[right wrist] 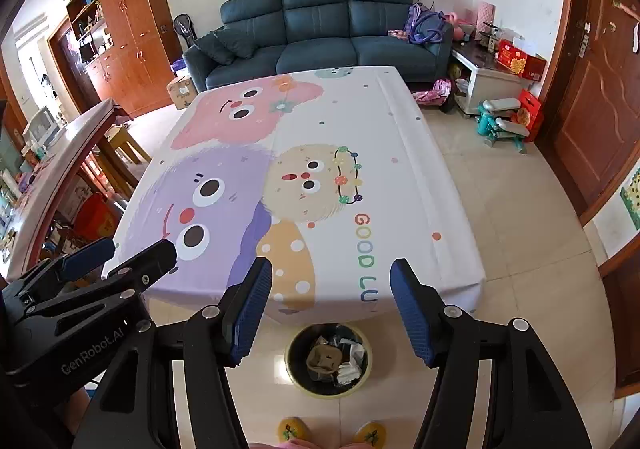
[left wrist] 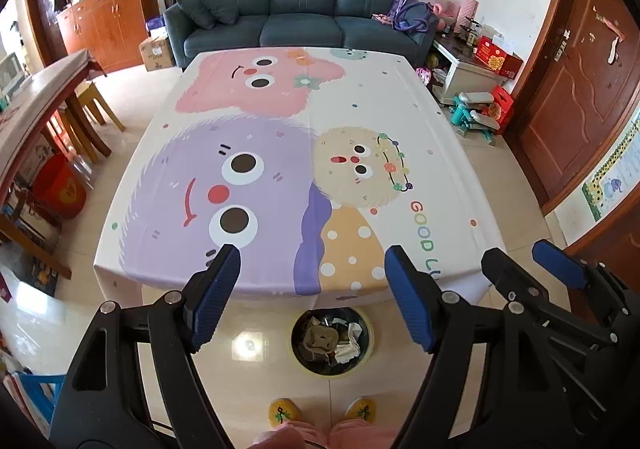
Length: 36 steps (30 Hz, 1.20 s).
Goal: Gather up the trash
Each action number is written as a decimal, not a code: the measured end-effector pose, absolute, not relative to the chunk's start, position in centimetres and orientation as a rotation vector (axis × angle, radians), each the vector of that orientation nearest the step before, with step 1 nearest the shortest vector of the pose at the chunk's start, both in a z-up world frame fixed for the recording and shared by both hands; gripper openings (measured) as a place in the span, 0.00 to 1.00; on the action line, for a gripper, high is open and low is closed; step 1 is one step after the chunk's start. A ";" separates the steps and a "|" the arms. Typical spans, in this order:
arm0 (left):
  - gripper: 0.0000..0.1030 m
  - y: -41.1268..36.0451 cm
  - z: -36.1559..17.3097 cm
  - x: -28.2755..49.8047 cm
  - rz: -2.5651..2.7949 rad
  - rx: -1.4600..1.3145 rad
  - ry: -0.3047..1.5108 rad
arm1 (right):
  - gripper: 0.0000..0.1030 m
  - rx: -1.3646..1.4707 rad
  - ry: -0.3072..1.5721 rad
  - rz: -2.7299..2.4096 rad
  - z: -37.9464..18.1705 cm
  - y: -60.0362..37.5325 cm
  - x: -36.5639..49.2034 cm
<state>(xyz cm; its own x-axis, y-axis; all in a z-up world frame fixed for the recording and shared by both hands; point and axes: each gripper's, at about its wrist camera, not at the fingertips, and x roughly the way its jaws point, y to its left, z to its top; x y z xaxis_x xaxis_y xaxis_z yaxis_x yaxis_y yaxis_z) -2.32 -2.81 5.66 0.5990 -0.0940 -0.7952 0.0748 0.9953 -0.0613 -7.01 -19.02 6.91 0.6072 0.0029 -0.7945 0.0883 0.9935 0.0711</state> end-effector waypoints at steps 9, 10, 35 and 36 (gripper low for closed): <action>0.70 -2.8 5.8 -1.9 -0.088 -0.006 0.912 | 0.61 0.111 0.913 -0.054 6.9 -19.1 -6.6; 0.70 -2.7 5.8 -1.8 -0.085 -0.005 0.913 | 0.61 0.112 0.912 -0.054 6.9 -19.0 -6.6; 0.70 -1.9 4.8 -2.2 -0.059 -0.026 0.957 | 0.61 0.102 0.922 -0.051 6.8 -18.0 -6.1; 0.70 -1.8 4.8 -2.3 -0.057 -0.027 0.957 | 0.61 0.103 0.922 -0.051 6.8 -18.0 -6.1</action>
